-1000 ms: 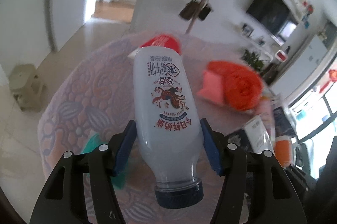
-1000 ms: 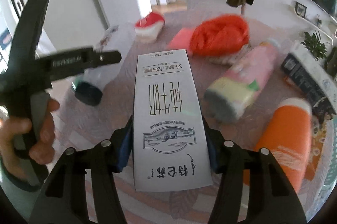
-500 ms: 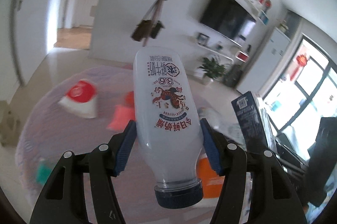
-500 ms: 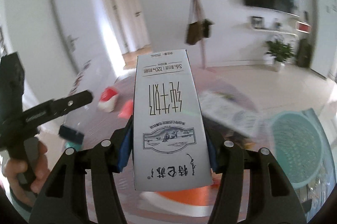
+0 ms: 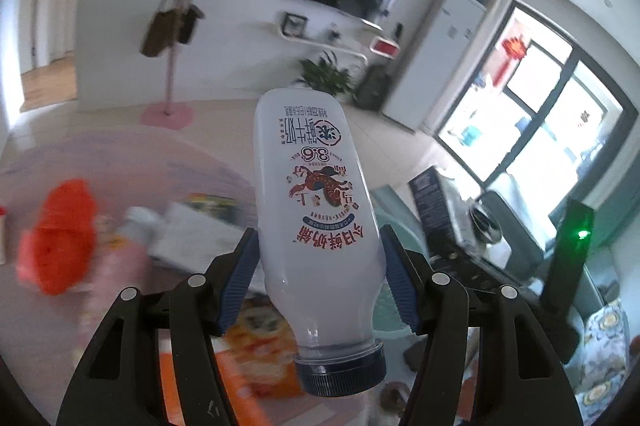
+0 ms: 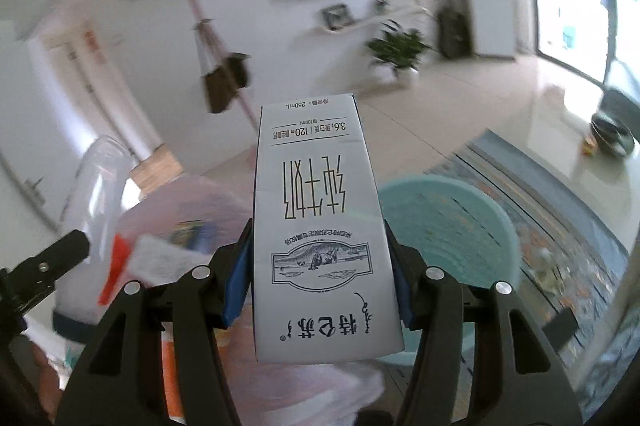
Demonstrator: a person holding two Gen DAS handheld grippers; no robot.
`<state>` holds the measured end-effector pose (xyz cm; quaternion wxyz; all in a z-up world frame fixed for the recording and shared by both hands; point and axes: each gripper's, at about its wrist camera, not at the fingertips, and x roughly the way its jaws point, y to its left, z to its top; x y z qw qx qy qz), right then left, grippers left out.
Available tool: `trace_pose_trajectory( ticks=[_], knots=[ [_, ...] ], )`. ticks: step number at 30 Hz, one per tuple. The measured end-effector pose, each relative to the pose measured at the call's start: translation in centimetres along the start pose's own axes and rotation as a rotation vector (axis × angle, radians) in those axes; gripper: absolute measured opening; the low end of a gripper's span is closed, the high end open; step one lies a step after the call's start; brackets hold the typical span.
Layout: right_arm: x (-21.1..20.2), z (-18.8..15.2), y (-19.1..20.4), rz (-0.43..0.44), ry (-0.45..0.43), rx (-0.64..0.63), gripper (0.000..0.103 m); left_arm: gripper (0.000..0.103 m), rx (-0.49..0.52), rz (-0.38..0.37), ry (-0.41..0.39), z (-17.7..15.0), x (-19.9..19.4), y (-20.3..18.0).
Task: Collect trash
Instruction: 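Carry both items to the blue basket and open both tools to drop them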
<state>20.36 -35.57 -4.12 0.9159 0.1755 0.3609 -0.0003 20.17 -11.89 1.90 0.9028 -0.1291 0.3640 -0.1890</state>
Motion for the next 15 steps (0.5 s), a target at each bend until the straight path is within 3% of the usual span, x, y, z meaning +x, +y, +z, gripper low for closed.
trace_pose_trajectory(
  ticks=[9,15],
  knots=[
    [7.1,-2.2,-6.3,-0.126,0.162,0.124,0.055,0.059,-0.011,-0.037,0.15,-0.8,10.1,-2.6],
    [9.8,-3.0,-8.0,-0.156,0.229,0.142,0.057,0.059,0.006,-0.027,0.232,-2.1,14.3,-2.9]
  ],
)
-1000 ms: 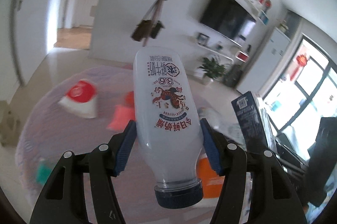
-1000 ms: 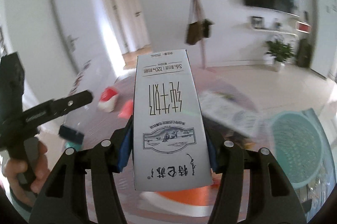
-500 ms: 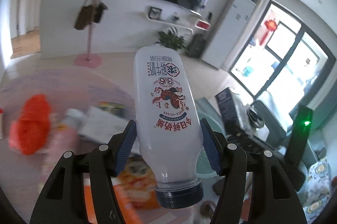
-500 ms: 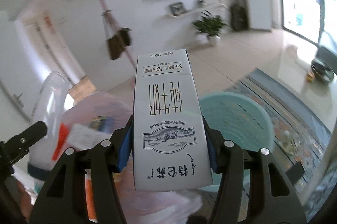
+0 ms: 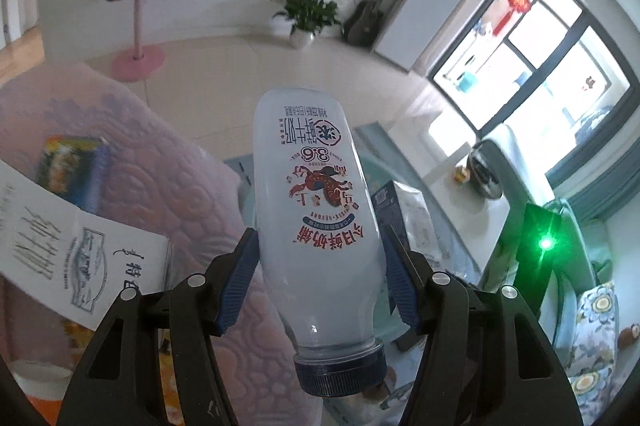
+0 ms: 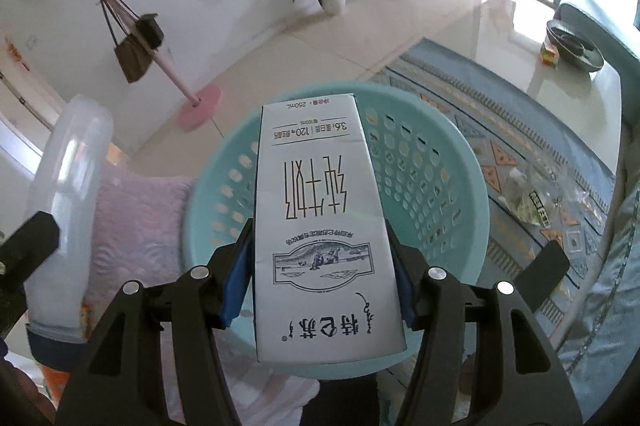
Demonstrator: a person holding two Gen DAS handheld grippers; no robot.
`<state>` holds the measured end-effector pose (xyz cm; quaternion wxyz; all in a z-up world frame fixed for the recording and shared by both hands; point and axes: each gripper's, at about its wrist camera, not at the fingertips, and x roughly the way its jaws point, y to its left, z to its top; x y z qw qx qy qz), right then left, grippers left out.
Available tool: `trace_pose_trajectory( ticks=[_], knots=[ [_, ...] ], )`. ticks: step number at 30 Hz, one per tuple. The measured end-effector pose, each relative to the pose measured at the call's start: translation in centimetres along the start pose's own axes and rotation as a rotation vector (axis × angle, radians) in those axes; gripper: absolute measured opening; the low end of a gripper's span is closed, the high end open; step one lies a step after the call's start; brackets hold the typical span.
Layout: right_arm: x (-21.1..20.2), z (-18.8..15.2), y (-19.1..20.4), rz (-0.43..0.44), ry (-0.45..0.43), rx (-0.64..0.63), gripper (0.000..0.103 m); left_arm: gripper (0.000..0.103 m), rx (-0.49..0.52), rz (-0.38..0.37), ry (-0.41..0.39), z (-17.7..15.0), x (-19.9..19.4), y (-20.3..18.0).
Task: Collect trash
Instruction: 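Carry both items to the blue basket and open both tools to drop them, then grasp the pink yogurt bottle with the left tool while the right tool grasps another white carton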
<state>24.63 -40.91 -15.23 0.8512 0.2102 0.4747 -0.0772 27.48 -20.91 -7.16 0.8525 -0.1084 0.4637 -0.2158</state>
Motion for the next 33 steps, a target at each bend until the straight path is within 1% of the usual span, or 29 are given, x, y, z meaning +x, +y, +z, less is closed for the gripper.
trace_pose_trajectory(
  ticks=[3,5,7,9,10,14,20,26,28,33],
  knots=[
    [0.7,-0.2,-0.3,-0.004,0.016,0.007,0.057,0.06,0.054,0.039,0.002,-0.4,0.6,-1.1],
    [0.7,-0.2,-0.6,0.005,0.023,0.018,0.057,0.066,0.067,0.031,-0.005,-0.2,0.3,-1.6],
    [0.6,-0.3,-0.9,0.004,0.016,0.024,0.058,0.068,0.082,0.042,-0.02,-0.2,-0.1,-2.2],
    [0.0,-0.2,-1.2,0.007,0.006,0.031,0.062,0.07,0.094,0.044,-0.034,-0.2,-0.6,-2.3],
    [-0.2,-0.2,-1.2,0.011,0.001,0.033,0.062,0.072,0.093,0.039,-0.04,-0.3,-0.9,-2.3],
    [-1.8,-0.2,-1.1,0.015,-0.019,0.031,0.062,0.072,0.094,0.036,-0.064,-0.3,-2.0,-2.5],
    [-4.4,-0.7,0.3,0.043,-0.057,0.001,0.062,0.072,0.113,0.031,-0.119,-1.2,-4.9,-3.1],
    [-7.9,-1.6,4.3,0.095,-0.122,-0.108,0.062,0.073,0.13,0.039,-0.204,-2.5,-9.4,-2.9],
    [-9.1,-2.1,6.3,0.127,-0.149,-0.161,0.064,0.074,0.122,0.042,-0.233,-2.8,-11.1,-2.0],
    [-11.1,-3.5,11.3,0.198,-0.205,-0.305,0.065,0.075,0.073,0.064,-0.312,-3.8,-15.8,1.2]
  ],
)
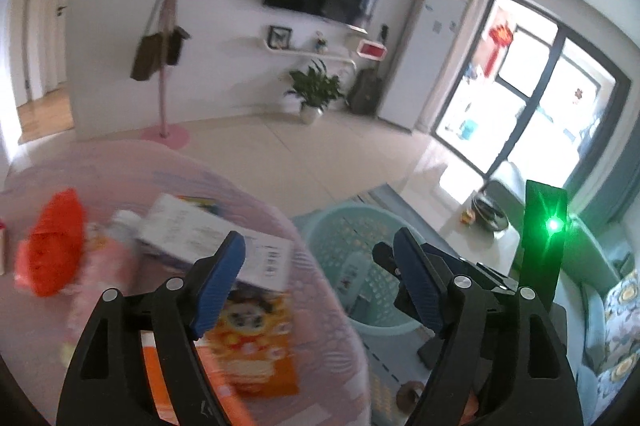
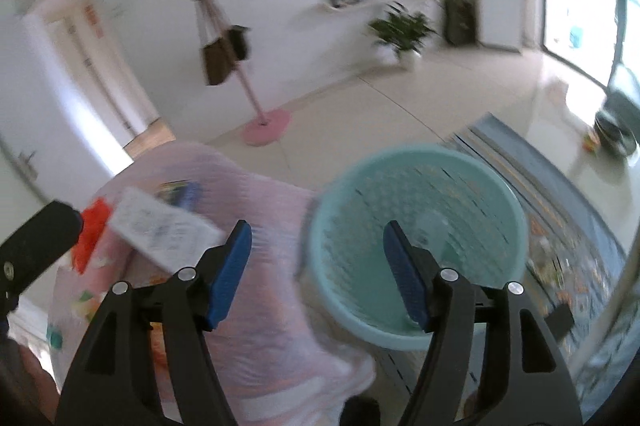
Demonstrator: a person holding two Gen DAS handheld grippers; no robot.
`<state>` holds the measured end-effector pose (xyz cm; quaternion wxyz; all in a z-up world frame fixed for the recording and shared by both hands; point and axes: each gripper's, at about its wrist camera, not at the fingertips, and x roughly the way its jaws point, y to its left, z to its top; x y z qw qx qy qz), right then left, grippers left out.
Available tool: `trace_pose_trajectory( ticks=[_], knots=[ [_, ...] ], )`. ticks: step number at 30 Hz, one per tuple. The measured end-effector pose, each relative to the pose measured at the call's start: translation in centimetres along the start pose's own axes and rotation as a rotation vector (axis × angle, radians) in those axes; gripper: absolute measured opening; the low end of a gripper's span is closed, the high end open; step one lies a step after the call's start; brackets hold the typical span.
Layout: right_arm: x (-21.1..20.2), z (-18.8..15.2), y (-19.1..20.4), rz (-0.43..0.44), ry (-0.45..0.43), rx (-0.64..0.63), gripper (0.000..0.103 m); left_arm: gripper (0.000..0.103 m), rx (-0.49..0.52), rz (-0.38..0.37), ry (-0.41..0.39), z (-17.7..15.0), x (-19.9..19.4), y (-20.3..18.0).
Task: Collect trash
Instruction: 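Grasp the pink yogurt bottle with the left tool while the right tool grasps another white carton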
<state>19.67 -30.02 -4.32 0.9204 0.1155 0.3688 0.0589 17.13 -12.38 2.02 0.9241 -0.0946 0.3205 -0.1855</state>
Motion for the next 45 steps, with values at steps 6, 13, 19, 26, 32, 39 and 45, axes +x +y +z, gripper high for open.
trace_pose_trajectory(
  ticks=[6,13,19,26,32,39,45],
  knots=[
    [0.1,0.4,5.9,0.1,-0.052,-0.168,0.072,0.076,-0.085,0.075,-0.072,-0.3,-4.5,5.5],
    [2.5,1.2,9.8,0.174,-0.041,-0.317,0.081,0.076,-0.181,0.156,-0.002,-2.1,-4.9,12.1],
    [5.4,0.7,11.2,0.202,0.013,-0.393,0.082,0.074,-0.214,0.168,0.084,-3.6,-2.8,15.0],
    [7.6,0.1,12.1,0.209,0.049,-0.462,0.083,0.071,-0.22,0.188,0.178,-4.3,-0.1,16.9],
    [8.9,-0.4,13.1,0.227,0.089,-0.502,0.083,0.066,-0.209,0.19,0.224,-5.1,1.3,16.9],
    [9.6,-1.5,14.6,0.191,0.118,-0.543,0.05,0.066,-0.18,0.208,0.227,-4.7,2.0,16.5],
    [8.8,-1.4,14.2,0.214,0.09,-0.512,0.049,0.054,-0.165,0.217,0.228,-4.6,2.2,16.3]
  ],
)
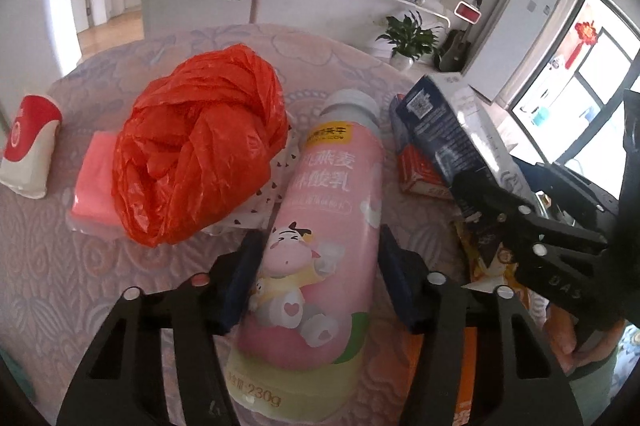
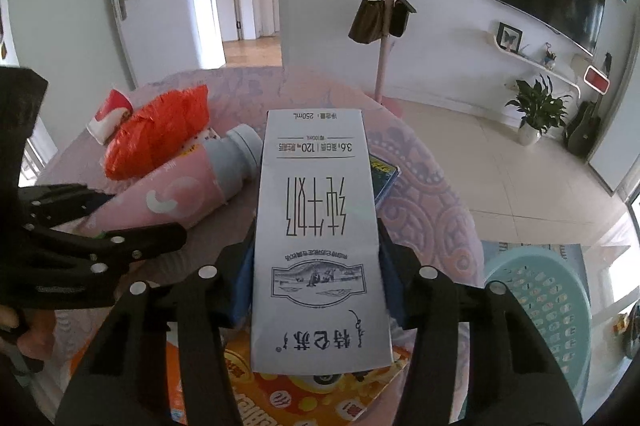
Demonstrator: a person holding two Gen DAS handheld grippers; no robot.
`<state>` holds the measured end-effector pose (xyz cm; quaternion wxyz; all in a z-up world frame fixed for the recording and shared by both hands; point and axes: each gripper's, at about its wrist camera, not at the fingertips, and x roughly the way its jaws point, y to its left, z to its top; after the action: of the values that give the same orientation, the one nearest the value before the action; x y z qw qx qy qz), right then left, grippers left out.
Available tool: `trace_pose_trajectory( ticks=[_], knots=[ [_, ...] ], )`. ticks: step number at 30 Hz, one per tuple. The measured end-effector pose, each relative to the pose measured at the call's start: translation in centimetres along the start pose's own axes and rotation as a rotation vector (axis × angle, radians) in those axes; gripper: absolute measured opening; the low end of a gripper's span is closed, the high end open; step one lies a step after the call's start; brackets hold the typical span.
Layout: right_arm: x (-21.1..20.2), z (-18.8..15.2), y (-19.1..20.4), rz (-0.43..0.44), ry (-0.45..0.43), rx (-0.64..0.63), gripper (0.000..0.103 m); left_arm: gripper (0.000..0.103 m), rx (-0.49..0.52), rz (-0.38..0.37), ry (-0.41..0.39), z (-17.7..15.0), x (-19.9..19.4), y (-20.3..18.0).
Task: Collect trash
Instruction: 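Grasp the pink yogurt bottle with the left tool while the right tool grasps another white carton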
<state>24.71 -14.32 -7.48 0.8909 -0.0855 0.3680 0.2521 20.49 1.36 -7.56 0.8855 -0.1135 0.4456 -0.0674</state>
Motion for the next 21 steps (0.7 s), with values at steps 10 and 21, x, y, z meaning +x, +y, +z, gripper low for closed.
trace_pose_trajectory(
  ticks=[10,21],
  knots=[
    [-4.4,1.1,-0.9,-0.03,-0.115,0.044,0.049,0.047,-0.038,-0.082,-0.097,-0.1,-2.3,0.1],
    [-9.7,1.2,-3.8,-0.094,-0.23,0.127,0.049,0.047,0.015,-0.163,-0.241,1.2,-7.4,-4.0]
  ],
)
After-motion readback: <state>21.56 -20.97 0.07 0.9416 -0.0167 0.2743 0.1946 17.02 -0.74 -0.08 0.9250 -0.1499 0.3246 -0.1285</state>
